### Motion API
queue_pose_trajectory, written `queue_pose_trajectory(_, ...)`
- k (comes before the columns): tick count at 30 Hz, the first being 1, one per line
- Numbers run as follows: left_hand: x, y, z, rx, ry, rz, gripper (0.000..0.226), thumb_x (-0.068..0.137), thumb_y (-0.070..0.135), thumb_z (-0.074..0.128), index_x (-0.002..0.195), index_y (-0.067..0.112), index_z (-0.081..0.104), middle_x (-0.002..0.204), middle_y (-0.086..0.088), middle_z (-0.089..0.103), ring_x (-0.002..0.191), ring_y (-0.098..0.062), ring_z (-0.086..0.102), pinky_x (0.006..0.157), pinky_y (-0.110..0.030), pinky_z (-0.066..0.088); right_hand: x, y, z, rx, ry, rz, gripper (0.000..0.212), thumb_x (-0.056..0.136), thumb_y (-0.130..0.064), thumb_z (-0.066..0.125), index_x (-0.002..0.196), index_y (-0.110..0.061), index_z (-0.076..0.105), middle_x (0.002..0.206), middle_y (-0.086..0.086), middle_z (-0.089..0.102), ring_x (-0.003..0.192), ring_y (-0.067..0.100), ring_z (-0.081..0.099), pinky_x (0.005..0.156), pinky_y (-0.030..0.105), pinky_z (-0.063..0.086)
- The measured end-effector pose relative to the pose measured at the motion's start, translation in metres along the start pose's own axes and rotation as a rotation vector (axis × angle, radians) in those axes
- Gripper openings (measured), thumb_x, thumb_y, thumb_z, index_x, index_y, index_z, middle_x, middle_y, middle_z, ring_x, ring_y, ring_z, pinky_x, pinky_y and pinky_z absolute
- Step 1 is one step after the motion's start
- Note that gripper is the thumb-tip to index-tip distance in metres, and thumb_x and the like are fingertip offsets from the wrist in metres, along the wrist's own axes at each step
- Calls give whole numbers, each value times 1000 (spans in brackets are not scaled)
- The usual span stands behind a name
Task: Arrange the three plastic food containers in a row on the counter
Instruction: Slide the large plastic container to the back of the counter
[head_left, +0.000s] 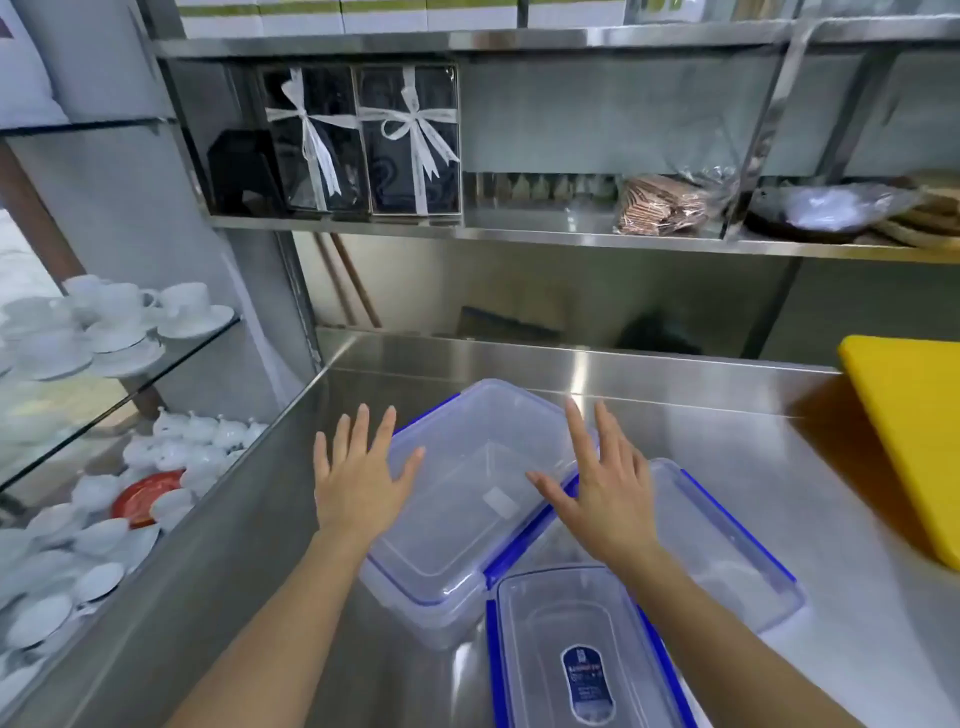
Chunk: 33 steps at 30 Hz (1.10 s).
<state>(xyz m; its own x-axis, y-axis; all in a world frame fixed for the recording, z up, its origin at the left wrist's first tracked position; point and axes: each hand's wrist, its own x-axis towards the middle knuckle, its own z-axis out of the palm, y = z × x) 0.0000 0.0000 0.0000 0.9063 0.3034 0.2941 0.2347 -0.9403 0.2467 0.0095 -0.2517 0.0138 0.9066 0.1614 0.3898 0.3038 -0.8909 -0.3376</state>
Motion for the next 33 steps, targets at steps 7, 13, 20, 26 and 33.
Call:
queue_pose_trajectory(7, 6, -12, 13, 20, -264, -109, 68, 83, 69, 26, 142, 36, 18, 155, -2, 22, 141, -21, 18, 114, -52, 6, -6, -1, 31, 281, -361, 370, 93, 78, -66, 47, 144, -23, -2, 153, 19, 18, 129, 39, 39, 106, 46, 37)
queue_pose_trajectory(13, 3, -8, 12, 26, -247, -164, 67, 83, 69, 25, 141, 37, 18, 154, 0, 22, 139, -20, 22, 108, -50, 20, 7, -5, 40, 514, -434, 432, 80, 84, -51, 51, 141, -13, 10, 145, 14, 34, 125, 35, 42, 103, 47, 39)
queue_pose_trajectory(20, -13, 10, 8, 170, -351, -260, 75, 85, 68, 13, 145, 23, 5, 154, -11, 18, 135, -29, 22, 99, -55, 26, 55, 1, 37, 566, -594, 304, 58, 94, -30, 44, 141, -15, 14, 142, 14, 37, 125, 32, 43, 104, 34, 34)
queue_pose_trajectory(26, -18, 10, -6, 43, -585, -158, 101, 70, 82, 29, 144, 25, -9, 157, -12, -5, 141, -34, 2, 111, -51, 11, 82, 0, 37, 210, -593, 267, 45, 97, -32, 32, 136, -10, 27, 134, 20, 44, 115, 37, 49, 98, 45, 40)
queue_pose_trajectory(33, -11, -11, -24, -193, -864, 5, 128, 55, 69, 70, 140, 34, -19, 147, -1, -38, 135, -17, -33, 114, -46, -7, 61, -8, 23, 116, -598, -54, 88, 74, -70, 47, 144, -29, 11, 158, 6, 0, 144, 28, 6, 115, 49, 10)
